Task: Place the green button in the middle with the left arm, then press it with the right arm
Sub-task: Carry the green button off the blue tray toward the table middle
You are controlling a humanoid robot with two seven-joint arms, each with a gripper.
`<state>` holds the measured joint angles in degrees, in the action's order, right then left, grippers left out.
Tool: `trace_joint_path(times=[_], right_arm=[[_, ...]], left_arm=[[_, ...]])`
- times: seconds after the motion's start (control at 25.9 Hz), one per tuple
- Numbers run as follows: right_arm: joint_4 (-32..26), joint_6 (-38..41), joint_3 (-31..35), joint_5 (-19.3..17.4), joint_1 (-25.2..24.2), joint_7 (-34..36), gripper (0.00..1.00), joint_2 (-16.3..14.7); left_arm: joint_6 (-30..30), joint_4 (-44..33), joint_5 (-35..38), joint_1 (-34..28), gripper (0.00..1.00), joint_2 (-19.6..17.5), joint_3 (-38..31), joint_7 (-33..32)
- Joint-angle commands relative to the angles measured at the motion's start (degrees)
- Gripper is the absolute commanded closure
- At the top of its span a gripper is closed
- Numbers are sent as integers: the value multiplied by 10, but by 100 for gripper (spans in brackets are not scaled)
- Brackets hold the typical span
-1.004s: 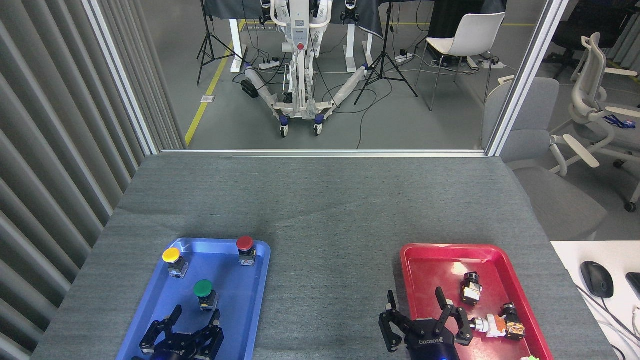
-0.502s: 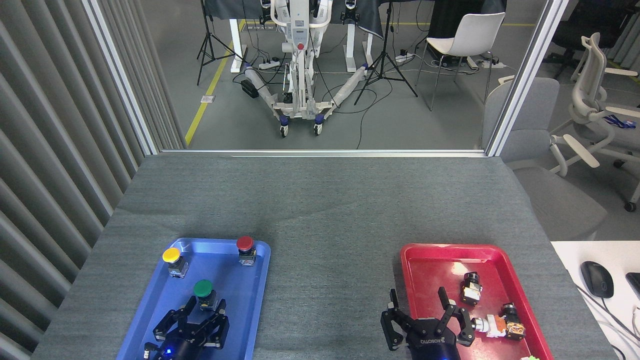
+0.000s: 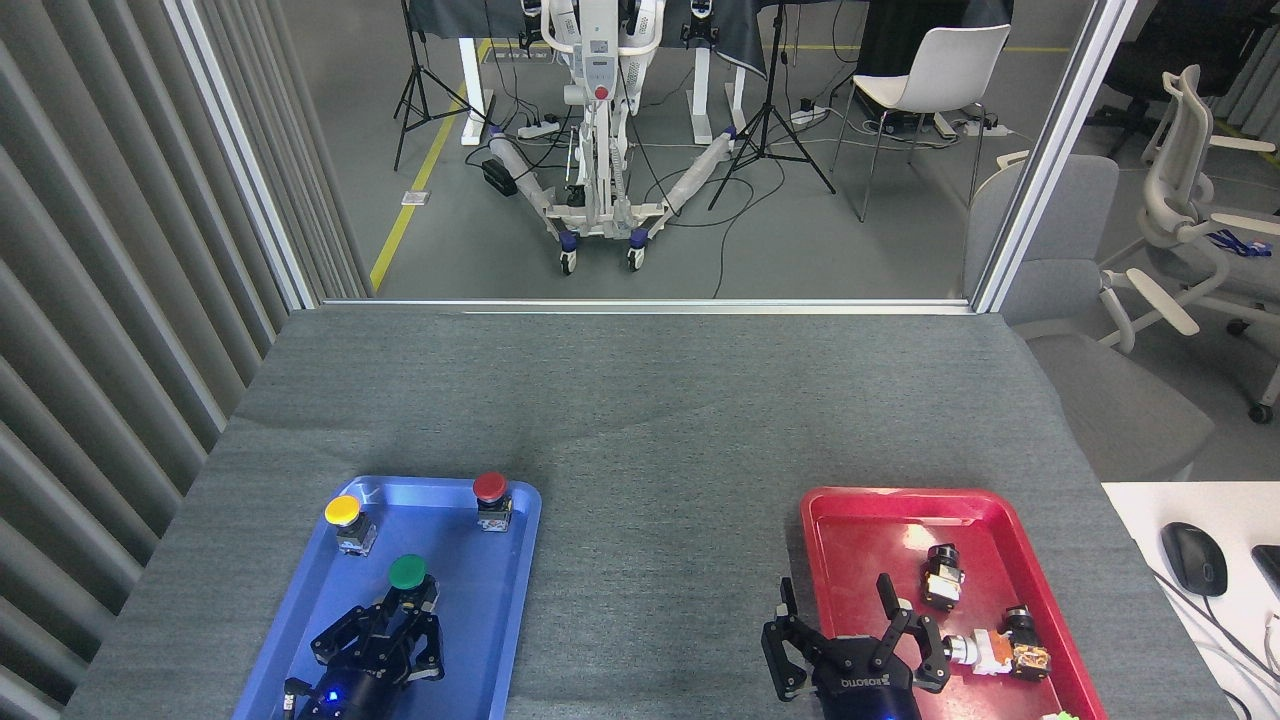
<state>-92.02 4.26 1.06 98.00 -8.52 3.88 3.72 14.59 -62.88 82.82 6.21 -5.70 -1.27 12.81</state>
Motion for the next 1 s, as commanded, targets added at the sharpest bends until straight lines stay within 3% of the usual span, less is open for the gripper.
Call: trace_joint_path(times=[0.0,0.15,0.31,0.54,0.66,0.97], right_arm=[[0,0,1,0,0,0,2,0],[0,0,1,0,0,0,2,0],[0,0,1,0,0,1,2,0],[0,0,2,0,0,1,2,0],[0,0,2,0,0,0,2,0],[5,-1,-1,-1,0,-1,2,0]], left_arm=[[26,0,1,-2,100,-7,0,5],[91,-15,9,6,100,-5,7,25],[114,-2,66,90,100,1,129,18],[113,159,71,209,100,59,278,22],[112,238,73,234,100,101,288,23],[112,276,69,244,100,108,290,42]])
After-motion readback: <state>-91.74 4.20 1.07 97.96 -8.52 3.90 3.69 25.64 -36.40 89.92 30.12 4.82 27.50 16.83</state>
